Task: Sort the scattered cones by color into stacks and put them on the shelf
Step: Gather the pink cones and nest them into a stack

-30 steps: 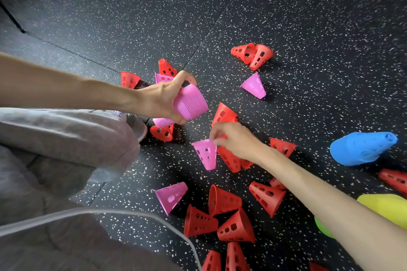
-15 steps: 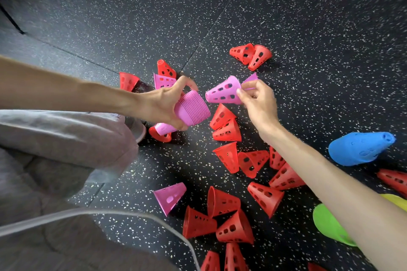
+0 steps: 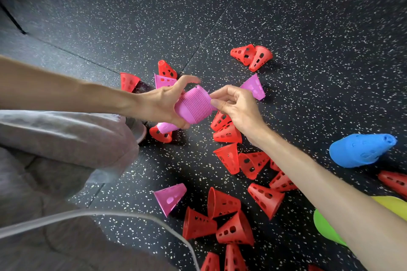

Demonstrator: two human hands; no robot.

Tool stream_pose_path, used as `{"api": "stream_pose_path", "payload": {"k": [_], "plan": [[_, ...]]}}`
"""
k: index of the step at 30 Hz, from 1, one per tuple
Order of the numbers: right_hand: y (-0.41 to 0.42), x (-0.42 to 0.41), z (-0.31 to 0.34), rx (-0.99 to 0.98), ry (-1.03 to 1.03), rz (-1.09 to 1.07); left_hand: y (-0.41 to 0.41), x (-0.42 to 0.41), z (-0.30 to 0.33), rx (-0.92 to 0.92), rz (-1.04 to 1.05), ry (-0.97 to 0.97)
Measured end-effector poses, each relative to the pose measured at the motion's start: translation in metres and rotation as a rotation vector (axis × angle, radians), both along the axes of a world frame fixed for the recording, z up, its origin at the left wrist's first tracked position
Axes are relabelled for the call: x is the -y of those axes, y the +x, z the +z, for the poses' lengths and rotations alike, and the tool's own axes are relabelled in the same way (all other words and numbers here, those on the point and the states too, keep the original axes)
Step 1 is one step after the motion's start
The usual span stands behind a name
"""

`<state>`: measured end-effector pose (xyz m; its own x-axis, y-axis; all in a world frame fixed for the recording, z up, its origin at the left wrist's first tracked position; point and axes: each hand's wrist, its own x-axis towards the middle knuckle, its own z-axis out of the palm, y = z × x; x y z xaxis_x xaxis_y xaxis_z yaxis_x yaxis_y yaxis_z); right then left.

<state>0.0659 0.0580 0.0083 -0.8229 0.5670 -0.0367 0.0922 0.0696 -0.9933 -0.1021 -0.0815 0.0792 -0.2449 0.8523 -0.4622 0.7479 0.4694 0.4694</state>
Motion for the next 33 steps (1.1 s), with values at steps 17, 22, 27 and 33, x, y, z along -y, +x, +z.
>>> {"api": "stream_pose_path", "payload": {"k": [17, 22, 27, 33], "plan": [[0.004, 0.017, 0.002, 0.005, -0.051, 0.094, -0.026, 0.014, -0.003, -0.013, -0.090, -0.147], [-0.004, 0.032, -0.002, 0.032, -0.006, 0.278, -0.037, 0.025, -0.003, -0.015, -0.069, -0.173], [-0.006, 0.071, -0.020, 0.077, -0.033, 0.511, -0.042, 0.041, -0.010, -0.034, -0.045, -0.191], [0.003, 0.106, -0.042, 0.215, -0.009, 0.681, -0.041, 0.052, -0.012, -0.012, -0.022, -0.227]]}}
